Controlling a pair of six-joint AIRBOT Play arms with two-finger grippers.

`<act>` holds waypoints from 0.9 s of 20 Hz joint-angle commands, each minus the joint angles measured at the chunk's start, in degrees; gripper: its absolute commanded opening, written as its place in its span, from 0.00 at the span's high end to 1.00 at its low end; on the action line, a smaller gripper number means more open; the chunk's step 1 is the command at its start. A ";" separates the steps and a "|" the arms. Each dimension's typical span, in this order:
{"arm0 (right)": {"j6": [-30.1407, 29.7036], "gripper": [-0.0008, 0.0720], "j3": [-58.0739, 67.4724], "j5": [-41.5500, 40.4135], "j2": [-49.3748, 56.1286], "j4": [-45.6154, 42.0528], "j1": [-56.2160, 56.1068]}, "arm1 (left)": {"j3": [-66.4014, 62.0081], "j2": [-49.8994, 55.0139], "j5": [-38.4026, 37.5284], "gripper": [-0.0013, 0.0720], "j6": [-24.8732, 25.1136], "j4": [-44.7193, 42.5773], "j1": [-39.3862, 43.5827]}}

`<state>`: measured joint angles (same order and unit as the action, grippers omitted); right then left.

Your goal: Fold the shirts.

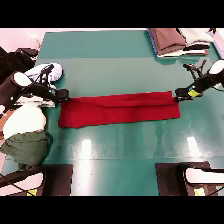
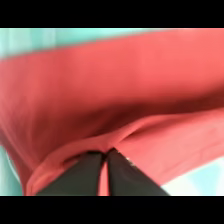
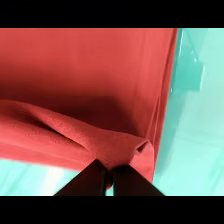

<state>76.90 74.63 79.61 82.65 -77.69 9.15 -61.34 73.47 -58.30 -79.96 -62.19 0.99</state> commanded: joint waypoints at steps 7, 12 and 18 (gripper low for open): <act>-5.25 0.31 5.18 3.02 5.44 9.84 9.55 | -3.04 3.10 0.48 0.44 -3.98 4.20 -0.02; -9.35 0.30 -5.66 1.42 9.29 21.14 23.19 | -2.97 3.37 2.93 0.95 -2.95 9.49 2.16; -12.96 0.41 -9.64 -1.84 14.21 28.68 19.21 | -3.02 6.73 13.22 0.95 -7.13 10.08 16.90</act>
<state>65.65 66.52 80.79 95.07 -52.03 30.04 -64.29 78.54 -50.30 -84.73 -53.01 11.92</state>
